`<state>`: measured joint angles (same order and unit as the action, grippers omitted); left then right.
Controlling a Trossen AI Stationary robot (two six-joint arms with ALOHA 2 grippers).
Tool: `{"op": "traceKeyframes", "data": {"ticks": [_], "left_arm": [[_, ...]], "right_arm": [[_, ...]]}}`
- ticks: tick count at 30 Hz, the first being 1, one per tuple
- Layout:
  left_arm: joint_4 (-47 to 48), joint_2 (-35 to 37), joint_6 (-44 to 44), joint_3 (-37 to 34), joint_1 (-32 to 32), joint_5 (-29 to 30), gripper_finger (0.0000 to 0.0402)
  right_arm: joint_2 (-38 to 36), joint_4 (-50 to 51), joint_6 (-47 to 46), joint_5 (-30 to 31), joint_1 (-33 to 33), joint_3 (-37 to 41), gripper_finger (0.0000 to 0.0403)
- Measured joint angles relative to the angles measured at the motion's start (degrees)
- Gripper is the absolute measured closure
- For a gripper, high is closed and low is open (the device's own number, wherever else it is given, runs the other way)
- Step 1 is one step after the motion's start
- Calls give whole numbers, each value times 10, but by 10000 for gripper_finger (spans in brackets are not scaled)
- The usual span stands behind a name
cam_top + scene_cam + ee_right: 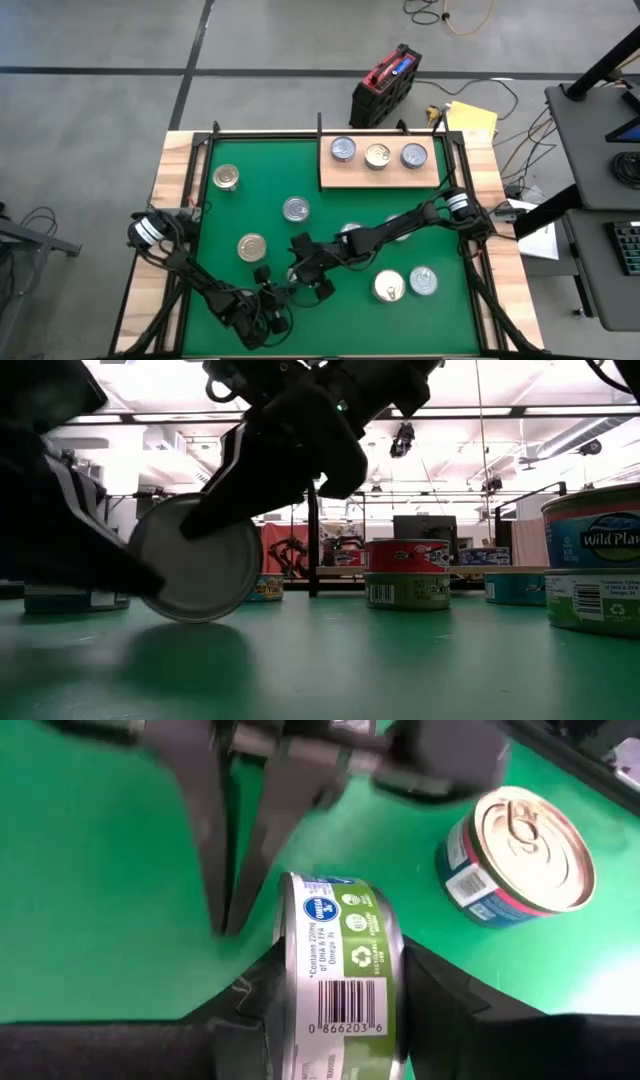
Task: Stack canned seafood by type on shelf
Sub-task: Put the green tuna can on the shelf
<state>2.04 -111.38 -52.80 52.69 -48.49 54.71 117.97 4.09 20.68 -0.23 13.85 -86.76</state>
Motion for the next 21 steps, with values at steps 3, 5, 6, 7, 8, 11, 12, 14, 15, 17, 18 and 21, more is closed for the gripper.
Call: {"op": "traceKeyframes", "data": {"ticks": [3, 5, 6, 7, 8, 11, 12, 14, 15, 17, 18, 21], "left_arm": [[29, 25, 8, 0, -14, 18, 402], [36, 41, 24, 0, -23, 34, 402], [43, 50, 33, 0, -29, 43, 402], [49, 57, 42, 0, -33, 48, 402], [53, 65, 53, 0, -35, 52, 402], [75, 89, 72, 0, -41, 64, 402], [82, 95, 79, 0, -42, 67, 402], [100, 108, 92, 0, -44, 69, 402], [109, 115, 98, 0, -44, 72, 402], [123, 127, 111, 0, -44, 79, 402], [135, 133, 118, 0, -46, 85, 402], [162, 152, 125, 0, -46, 93, 402]], "right_arm": [[-10, 12, 9, 2, 6, 1, 272], [-22, 27, 10, 3, 12, 1, 272], [-29, 34, 10, 3, 16, 1, 272], [-36, 38, 8, 2, 19, 1, 272], [-45, 46, 5, 3, 23, 1, 272], [-71, 69, 1, 18, 34, 2, 272], [-81, 79, 4, 26, 37, 2, 272], [-100, 90, 12, 41, 44, 5, 272], [-111, 90, 14, 50, 47, 6, 272], [-133, 96, 19, 72, 55, 16, 272], [-144, 97, 24, 81, 59, 23, 272], [-182, 91, 34, 112, 69, 56, 272]]}}
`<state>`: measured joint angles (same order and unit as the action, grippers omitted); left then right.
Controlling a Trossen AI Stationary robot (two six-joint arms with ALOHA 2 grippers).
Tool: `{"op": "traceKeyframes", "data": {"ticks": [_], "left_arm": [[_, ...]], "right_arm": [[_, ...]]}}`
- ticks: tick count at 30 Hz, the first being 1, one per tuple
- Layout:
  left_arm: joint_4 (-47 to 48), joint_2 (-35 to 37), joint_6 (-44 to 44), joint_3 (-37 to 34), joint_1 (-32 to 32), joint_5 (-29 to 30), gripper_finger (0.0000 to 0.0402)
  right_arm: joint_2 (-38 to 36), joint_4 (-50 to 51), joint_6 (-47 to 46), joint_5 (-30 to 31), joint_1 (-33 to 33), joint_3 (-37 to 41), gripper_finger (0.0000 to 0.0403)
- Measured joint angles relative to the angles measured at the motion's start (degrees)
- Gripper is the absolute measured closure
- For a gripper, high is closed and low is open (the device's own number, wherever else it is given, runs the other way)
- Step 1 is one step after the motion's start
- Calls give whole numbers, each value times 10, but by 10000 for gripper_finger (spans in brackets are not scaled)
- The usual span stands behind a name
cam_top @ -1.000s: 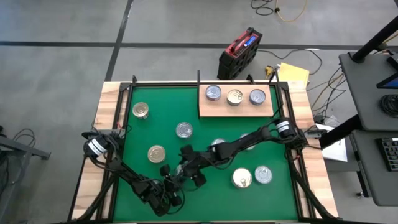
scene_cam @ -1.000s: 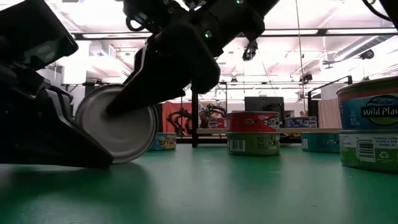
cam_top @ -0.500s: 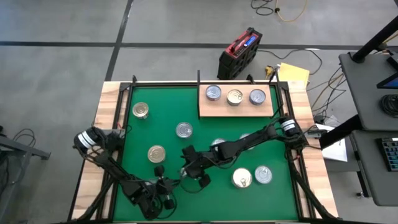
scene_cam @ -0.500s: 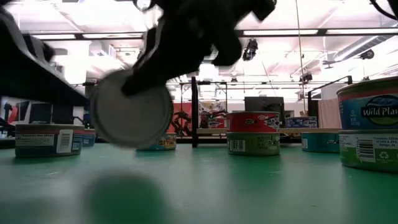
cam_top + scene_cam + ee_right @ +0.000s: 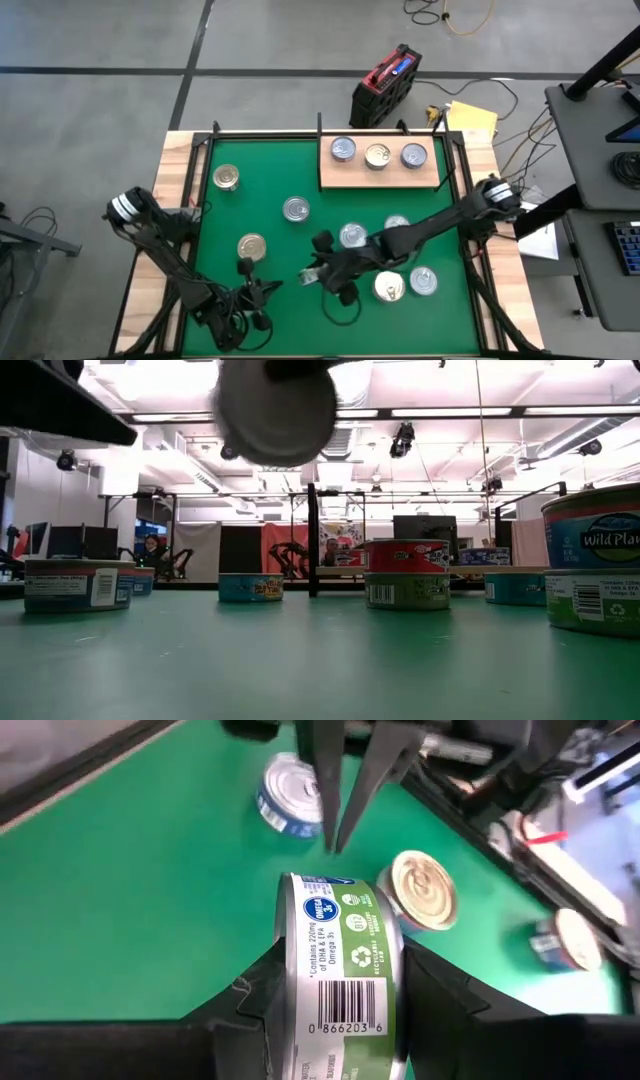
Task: Stack canned seafood by type on shelf
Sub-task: Put the green tuna can on the shelf
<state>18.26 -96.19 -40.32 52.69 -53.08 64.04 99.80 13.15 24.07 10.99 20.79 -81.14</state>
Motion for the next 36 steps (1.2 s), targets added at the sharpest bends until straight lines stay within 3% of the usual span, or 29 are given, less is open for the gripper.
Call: {"op": "traceKeyframes", "data": {"ticks": [13, 18, 22, 30, 33, 36], "left_arm": [[43, 24, 0, 0, 4, 30, 402], [30, 27, 19, 0, 16, 11, 402], [-27, 45, 124, 0, 33, -68, 402], [-237, 117, 478, -28, 104, -309, 402], [-355, 163, 539, -91, 152, -402, 402], [-512, 197, 534, -165, 205, -467, 402]], "right_arm": [[-178, -276, 8, 23, 16, 264, 272], [-218, -371, -76, 41, 9, 329, 272], [-242, -374, -175, 47, -2, 338, 272], [-294, -279, -369, 46, -15, 337, 272], [-305, -234, -430, 30, -13, 337, 272], [-309, -196, -493, 5, -12, 337, 272]]}}
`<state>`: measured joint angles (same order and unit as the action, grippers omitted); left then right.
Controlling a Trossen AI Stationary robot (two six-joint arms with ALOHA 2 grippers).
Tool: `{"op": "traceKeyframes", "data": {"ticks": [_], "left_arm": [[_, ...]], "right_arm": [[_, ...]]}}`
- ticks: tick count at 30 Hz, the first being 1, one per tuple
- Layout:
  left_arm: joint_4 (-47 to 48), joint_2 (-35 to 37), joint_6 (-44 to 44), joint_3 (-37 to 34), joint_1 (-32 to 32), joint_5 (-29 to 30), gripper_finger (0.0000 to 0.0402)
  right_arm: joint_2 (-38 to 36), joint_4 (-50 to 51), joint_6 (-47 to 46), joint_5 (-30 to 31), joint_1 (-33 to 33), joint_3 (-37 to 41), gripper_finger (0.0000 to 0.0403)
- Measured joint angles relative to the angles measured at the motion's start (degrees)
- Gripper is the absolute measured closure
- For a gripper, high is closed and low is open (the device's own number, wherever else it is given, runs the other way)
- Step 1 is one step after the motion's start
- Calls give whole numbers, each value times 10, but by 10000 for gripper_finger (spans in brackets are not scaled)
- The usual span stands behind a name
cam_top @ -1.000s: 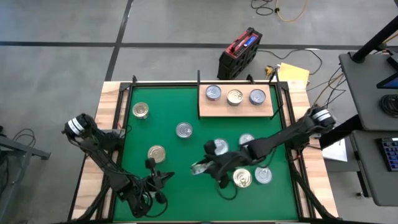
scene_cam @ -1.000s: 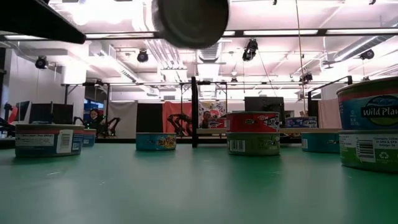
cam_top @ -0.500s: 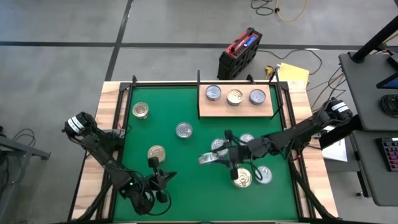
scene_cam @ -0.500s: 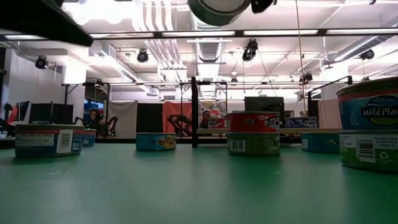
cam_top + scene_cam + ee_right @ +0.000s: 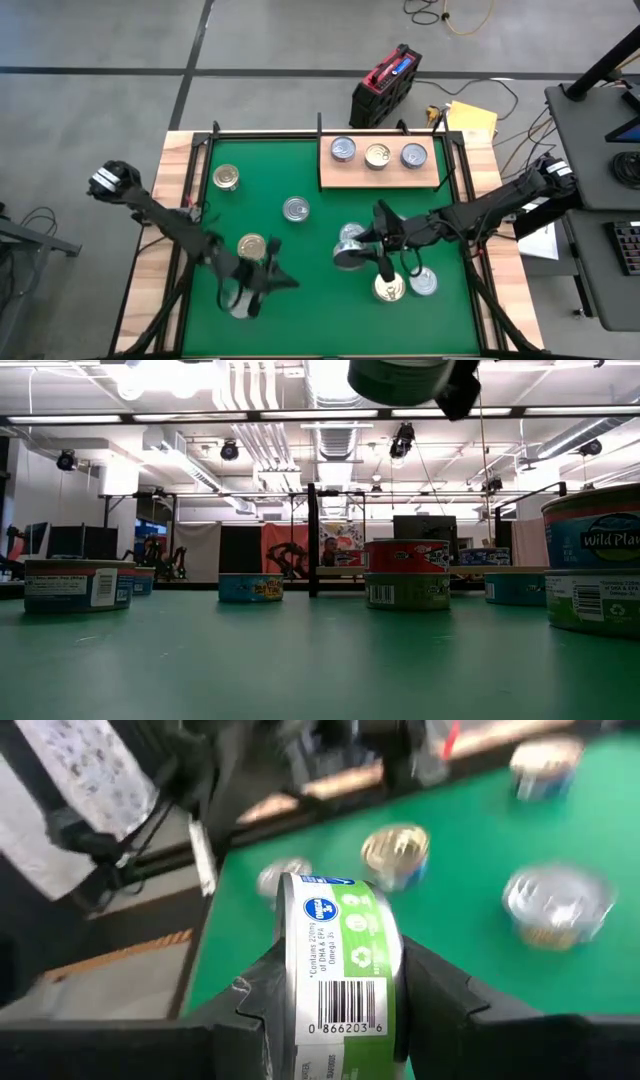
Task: Stack canned seafood by type on shelf
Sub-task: Put the green tuna can on the shelf
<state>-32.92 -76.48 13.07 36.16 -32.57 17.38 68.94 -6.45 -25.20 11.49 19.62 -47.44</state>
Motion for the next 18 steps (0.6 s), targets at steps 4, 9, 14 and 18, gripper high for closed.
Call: {"op": "traceKeyframes", "data": {"ticks": [4, 9, 14, 18], "left_arm": [[-186, 7, -80, -79, 52, -32, 402], [-286, -13, -178, -114, 70, -20, 402], [-306, -57, -208, -85, 70, -14, 392], [-303, -97, -231, -42, 80, -3, 357]], "right_arm": [[5, 29, -66, -29, 6, 0, 272], [8, 55, -80, -24, 17, 0, 266], [12, 36, -36, 29, 21, 0, 267], [14, 5, 2, 60, 21, 0, 266]]}}
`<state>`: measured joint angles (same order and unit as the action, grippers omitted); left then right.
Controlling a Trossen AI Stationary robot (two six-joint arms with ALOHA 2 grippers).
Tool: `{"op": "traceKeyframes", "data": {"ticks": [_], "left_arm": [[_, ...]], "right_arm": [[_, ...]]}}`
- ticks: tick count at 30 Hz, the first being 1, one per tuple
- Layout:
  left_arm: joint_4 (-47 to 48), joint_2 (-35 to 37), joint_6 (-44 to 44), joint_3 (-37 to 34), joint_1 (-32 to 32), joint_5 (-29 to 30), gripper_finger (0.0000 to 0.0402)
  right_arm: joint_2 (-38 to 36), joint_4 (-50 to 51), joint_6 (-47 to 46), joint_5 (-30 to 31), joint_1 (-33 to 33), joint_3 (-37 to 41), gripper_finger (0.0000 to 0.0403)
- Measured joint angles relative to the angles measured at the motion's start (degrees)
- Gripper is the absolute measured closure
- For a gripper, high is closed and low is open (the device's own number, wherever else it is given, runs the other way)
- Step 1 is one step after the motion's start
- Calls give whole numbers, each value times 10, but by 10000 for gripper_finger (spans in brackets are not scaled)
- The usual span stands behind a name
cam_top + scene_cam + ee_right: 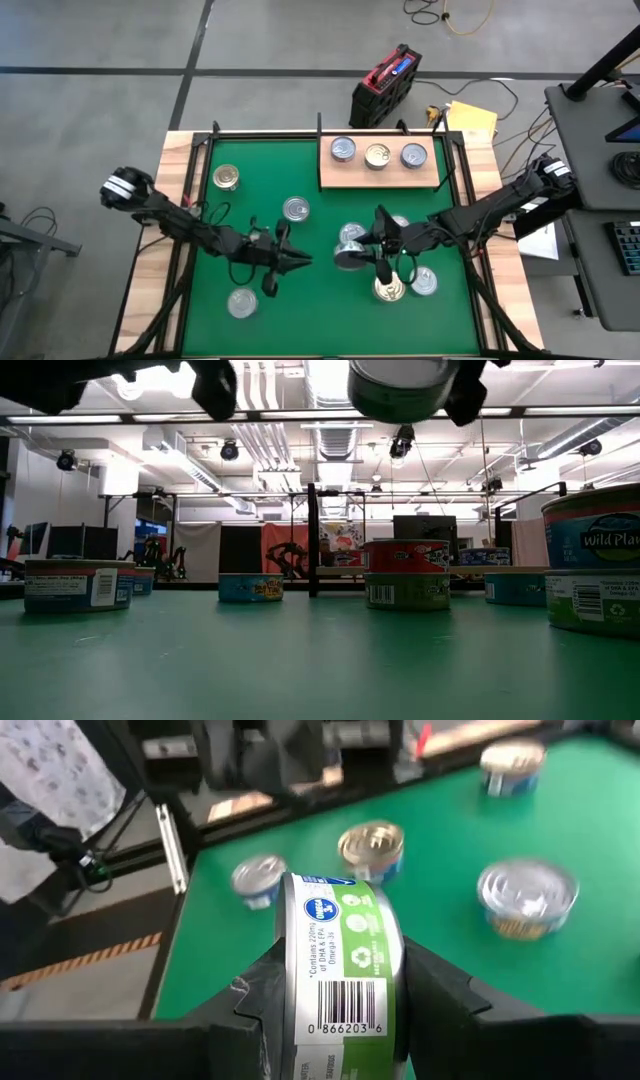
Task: Stack canned seafood by type on shelf
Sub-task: Put the green tuna can on the shelf
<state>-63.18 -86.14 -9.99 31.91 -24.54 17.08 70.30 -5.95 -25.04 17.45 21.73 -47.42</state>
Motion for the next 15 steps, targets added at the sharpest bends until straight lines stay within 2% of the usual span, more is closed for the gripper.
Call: {"op": "traceKeyframes", "data": {"ticks": [4, 8, 15], "left_arm": [[14, -25, -31, 23, 18, -25, 305], [17, -48, -59, 30, 32, -26, 246], [17, -86, -74, 65, 43, -10, 154]], "right_arm": [[0, -36, 73, 13, 8, 0, 267], [0, -61, 126, 32, 22, 0, 267], [0, -65, 131, 70, 24, 0, 268]]}}
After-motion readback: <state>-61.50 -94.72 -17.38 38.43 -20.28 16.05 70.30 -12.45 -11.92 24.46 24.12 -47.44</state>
